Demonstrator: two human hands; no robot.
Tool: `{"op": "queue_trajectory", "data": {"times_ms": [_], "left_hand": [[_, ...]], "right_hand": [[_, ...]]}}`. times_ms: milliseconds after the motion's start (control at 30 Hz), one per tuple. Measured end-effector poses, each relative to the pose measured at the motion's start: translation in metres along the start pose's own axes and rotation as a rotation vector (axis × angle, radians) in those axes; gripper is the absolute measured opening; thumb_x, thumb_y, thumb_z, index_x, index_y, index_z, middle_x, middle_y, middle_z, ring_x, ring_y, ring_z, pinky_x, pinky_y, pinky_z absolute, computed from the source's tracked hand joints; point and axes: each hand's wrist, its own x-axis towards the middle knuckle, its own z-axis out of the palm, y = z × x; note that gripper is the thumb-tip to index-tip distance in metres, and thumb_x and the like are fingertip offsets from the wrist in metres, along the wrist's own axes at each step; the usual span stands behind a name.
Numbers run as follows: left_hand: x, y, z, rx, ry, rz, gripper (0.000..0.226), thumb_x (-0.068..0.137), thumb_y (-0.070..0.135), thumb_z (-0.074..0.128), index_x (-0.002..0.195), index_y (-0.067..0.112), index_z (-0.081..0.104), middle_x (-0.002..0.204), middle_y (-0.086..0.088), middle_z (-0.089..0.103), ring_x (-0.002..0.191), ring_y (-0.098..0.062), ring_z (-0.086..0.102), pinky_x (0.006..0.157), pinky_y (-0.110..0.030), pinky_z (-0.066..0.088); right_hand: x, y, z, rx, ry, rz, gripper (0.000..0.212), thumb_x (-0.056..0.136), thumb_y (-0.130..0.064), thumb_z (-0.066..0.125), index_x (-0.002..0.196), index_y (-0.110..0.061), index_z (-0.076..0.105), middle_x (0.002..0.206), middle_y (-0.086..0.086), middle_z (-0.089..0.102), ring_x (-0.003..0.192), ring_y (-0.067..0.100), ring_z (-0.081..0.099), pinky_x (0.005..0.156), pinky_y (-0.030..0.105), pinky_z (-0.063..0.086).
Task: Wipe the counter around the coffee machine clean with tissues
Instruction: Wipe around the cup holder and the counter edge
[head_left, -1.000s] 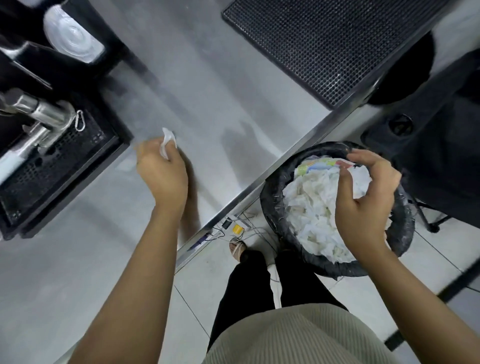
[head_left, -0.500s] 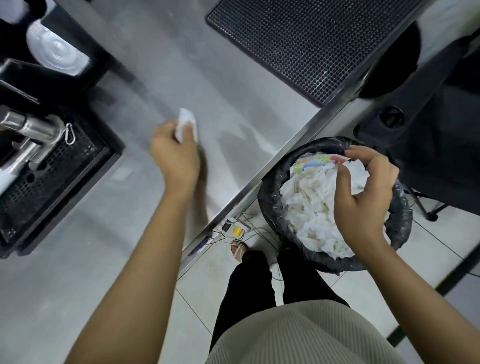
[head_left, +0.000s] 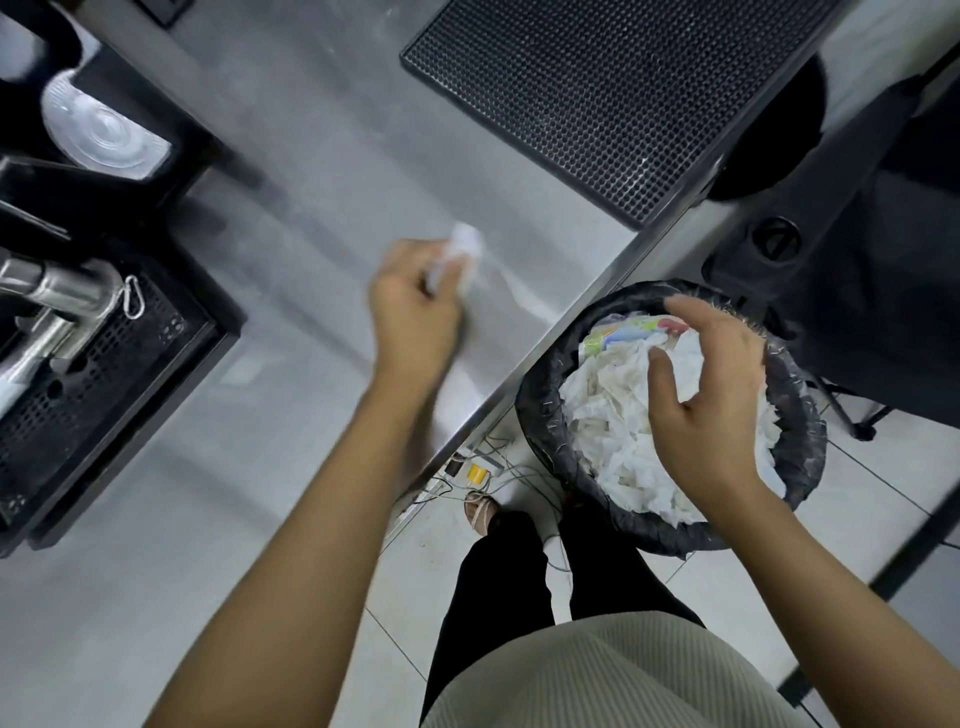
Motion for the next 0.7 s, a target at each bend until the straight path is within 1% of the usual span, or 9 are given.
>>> {"op": "queue_trajectory", "data": {"times_ms": [100, 200, 267, 367, 467, 500, 600, 633, 700], "left_hand": [[0.038, -0.029, -0.02, 0.199, 0.255, -0.166, 0.021, 0.089, 0.014, 0.056, 0.099, -0.001, 0.069, 0.101, -0.018, 0.064, 0.094, -0.024, 0.059, 0.083, -0.016, 0.038], [0.046, -0.022, -0.003, 0.241, 0.242, -0.108, 0.022, 0.089, 0.009, 0.053, 0.099, -0.002, 0.068, 0.103, -0.019, 0.062, 0.094, -0.028, 0.06, 0.084, -0.018, 0.038], [0.025, 0.0, 0.017, 0.202, 0.18, 0.015, 0.017, 0.089, 0.003, 0.054, 0.097, -0.001, 0.069, 0.097, -0.017, 0.062, 0.086, -0.021, 0.058, 0.079, -0.011, 0.037], [-0.024, 0.032, 0.041, 0.084, -0.056, 0.21, 0.016, 0.087, -0.004, 0.06, 0.098, 0.0, 0.07, 0.091, -0.012, 0.061, 0.079, -0.014, 0.055, 0.074, -0.011, 0.039], [-0.025, 0.032, 0.035, -0.074, -0.302, 0.207, 0.013, 0.085, 0.002, 0.067, 0.097, 0.002, 0.072, 0.091, -0.006, 0.062, 0.076, -0.007, 0.055, 0.074, -0.008, 0.041], [-0.012, 0.026, 0.028, -0.09, -0.271, 0.178, 0.013, 0.085, 0.004, 0.067, 0.096, 0.003, 0.073, 0.091, -0.005, 0.062, 0.077, -0.004, 0.055, 0.075, -0.007, 0.041], [0.041, -0.006, 0.001, 0.071, 0.078, 0.029, 0.014, 0.087, 0.009, 0.061, 0.092, 0.003, 0.073, 0.092, -0.01, 0.065, 0.079, -0.001, 0.053, 0.077, -0.003, 0.036], [0.055, -0.014, -0.006, 0.136, 0.164, -0.035, 0.016, 0.087, 0.011, 0.059, 0.091, 0.003, 0.072, 0.095, -0.011, 0.066, 0.082, -0.005, 0.055, 0.077, -0.002, 0.034], [0.067, -0.02, -0.006, 0.207, 0.202, -0.097, 0.019, 0.088, 0.012, 0.055, 0.092, 0.002, 0.071, 0.099, -0.015, 0.065, 0.089, -0.018, 0.058, 0.079, -0.005, 0.034]], "right_hand": [[0.015, 0.0, 0.003, -0.133, -0.107, -0.093, 0.056, 0.092, -0.009, 0.054, 0.146, -0.017, 0.039, 0.152, -0.001, 0.038, 0.143, 0.022, 0.028, 0.116, 0.048, 0.019], [0.042, -0.003, 0.007, -0.241, -0.161, -0.084, 0.068, 0.097, -0.013, 0.05, 0.155, -0.022, 0.017, 0.162, -0.006, 0.014, 0.15, 0.013, 0.007, 0.119, 0.052, 0.005], [0.056, -0.005, 0.009, -0.311, -0.181, -0.105, 0.071, 0.097, -0.009, 0.047, 0.156, -0.022, 0.009, 0.163, -0.007, 0.008, 0.15, 0.011, 0.001, 0.118, 0.055, 0.002], [0.067, -0.006, 0.009, -0.351, -0.216, -0.108, 0.071, 0.094, -0.001, 0.042, 0.156, -0.02, 0.012, 0.163, -0.006, 0.01, 0.151, 0.012, -0.001, 0.118, 0.059, -0.001], [0.069, -0.005, 0.008, -0.347, -0.235, -0.087, 0.072, 0.092, 0.003, 0.042, 0.155, -0.022, 0.018, 0.162, -0.009, 0.012, 0.15, 0.011, -0.001, 0.117, 0.06, -0.004], [0.07, -0.005, 0.007, -0.352, -0.242, -0.087, 0.072, 0.092, 0.004, 0.042, 0.155, -0.022, 0.019, 0.162, -0.009, 0.013, 0.15, 0.01, 0.0, 0.116, 0.061, -0.004], [0.072, -0.004, 0.004, -0.395, -0.269, -0.109, 0.077, 0.089, 0.006, 0.043, 0.155, -0.024, 0.018, 0.162, -0.01, 0.012, 0.15, 0.011, 0.001, 0.115, 0.064, -0.004], [0.072, -0.005, 0.003, -0.409, -0.277, -0.111, 0.078, 0.088, 0.006, 0.042, 0.155, -0.024, 0.017, 0.162, -0.01, 0.012, 0.15, 0.011, 0.002, 0.115, 0.064, -0.005], [0.072, -0.007, 0.003, -0.427, -0.29, -0.104, 0.08, 0.086, 0.007, 0.042, 0.155, -0.024, 0.016, 0.162, -0.01, 0.011, 0.151, 0.012, 0.002, 0.114, 0.064, -0.005]]}}
